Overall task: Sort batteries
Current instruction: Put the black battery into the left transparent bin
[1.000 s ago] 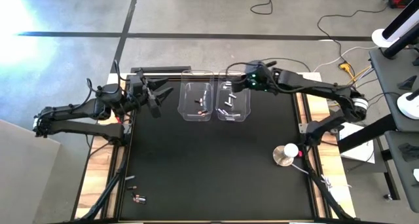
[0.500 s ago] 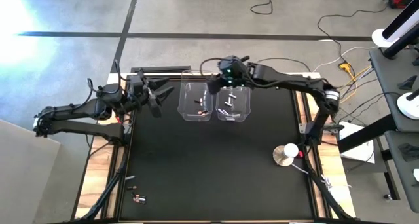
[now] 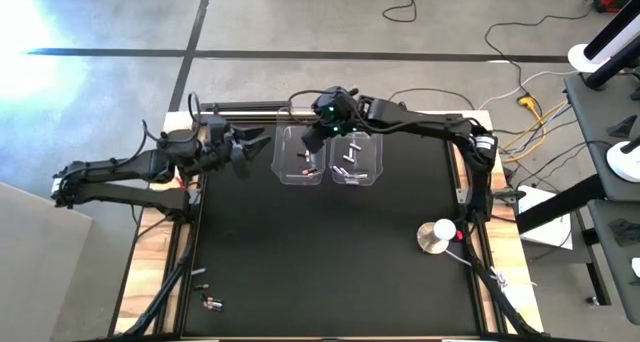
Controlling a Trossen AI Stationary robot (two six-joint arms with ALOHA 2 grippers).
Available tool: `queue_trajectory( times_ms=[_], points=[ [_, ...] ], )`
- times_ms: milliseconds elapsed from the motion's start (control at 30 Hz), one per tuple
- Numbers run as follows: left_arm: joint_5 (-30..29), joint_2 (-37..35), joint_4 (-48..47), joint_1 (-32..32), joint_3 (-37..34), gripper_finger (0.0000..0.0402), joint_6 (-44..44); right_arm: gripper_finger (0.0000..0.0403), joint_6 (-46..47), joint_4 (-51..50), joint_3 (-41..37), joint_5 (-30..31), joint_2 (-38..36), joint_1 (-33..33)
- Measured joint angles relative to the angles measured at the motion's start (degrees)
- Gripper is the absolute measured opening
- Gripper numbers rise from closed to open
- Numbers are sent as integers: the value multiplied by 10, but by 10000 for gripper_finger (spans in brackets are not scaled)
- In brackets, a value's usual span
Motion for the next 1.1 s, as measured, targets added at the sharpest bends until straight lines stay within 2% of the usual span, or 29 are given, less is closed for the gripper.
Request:
queue_trajectory(
  times_ms=[100, 267, 433, 600, 733, 1100],
  points=[
    [9, -10, -29, 2, 0, 213, 20, 24, -25, -3, 11, -7, 6, 2],
    [-32, -15, -100, 2, 0, 213, -20, 24, -55, -1, 11, -18, 14, 2],
    [9, -10, -105, 5, 0, 213, -16, 24, -74, 1, 10, -27, 47, -1],
    [12, -11, -104, 9, 0, 213, -17, 24, -81, -3, 26, -56, 105, -2],
    [13, -16, -99, 9, 0, 213, -31, 24, -104, -17, 79, -76, 154, -2],
    [24, -64, -90, 9, 0, 213, -29, 24, -244, -120, 265, -163, 298, -37]
  ],
)
